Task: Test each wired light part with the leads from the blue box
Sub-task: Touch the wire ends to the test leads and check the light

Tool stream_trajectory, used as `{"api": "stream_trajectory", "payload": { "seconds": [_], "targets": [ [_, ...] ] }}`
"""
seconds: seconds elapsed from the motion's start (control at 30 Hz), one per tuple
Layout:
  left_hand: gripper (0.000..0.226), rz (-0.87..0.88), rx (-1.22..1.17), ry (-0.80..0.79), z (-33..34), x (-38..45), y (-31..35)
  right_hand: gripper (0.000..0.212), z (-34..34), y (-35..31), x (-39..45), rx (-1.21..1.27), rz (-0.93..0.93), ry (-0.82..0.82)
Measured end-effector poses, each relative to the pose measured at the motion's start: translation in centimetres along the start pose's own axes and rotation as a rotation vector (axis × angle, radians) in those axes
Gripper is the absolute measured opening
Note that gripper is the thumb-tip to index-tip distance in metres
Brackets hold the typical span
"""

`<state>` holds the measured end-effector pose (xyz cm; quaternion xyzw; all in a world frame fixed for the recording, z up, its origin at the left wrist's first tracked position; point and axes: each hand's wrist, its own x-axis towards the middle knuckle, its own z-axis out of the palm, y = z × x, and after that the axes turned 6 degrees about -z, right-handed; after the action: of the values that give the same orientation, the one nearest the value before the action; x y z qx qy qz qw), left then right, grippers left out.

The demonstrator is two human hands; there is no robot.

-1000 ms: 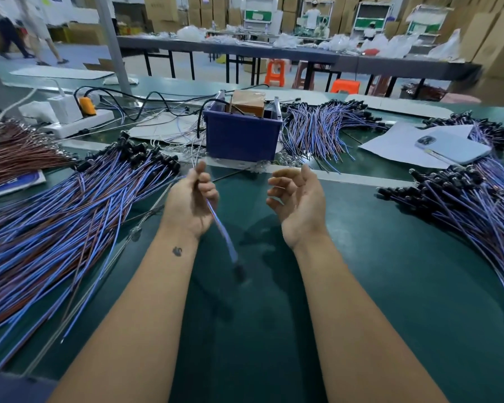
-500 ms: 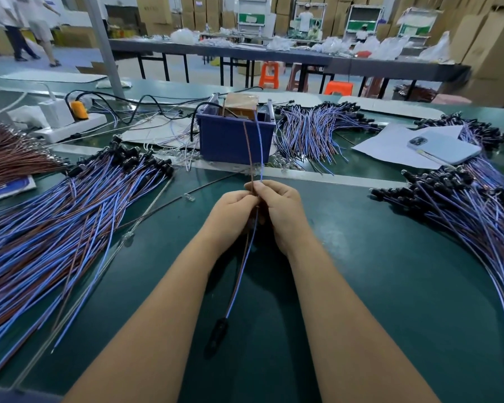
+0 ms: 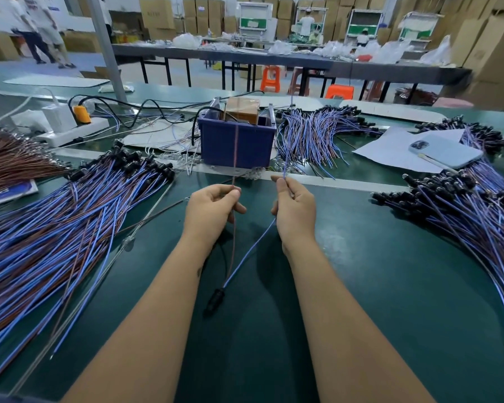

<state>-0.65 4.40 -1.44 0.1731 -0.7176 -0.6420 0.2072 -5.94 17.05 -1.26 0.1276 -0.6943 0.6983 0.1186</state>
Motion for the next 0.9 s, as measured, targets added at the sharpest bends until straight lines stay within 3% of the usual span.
{"api": "stream_trajectory", "payload": {
  "seconds": [0.33,0.7,0.9],
  "targets": [
    [0.018,-0.007,0.082,0.177,-0.5,1.3,-0.7,0.022,-0.1,0.5,0.8,-0.156,0.036,-0.018],
    [0.015,0.000,0.109,0.164,-0.4,1.3,-0.6,0.019,0.0,1.0,1.1,-0.247,0.003,-0.061],
    [0.015,-0.014,0.102,0.162,-0.4,1.3,-0.7,0.032,0.2,1.1,1.2,-0.283,0.002,-0.057]
  ]
}}
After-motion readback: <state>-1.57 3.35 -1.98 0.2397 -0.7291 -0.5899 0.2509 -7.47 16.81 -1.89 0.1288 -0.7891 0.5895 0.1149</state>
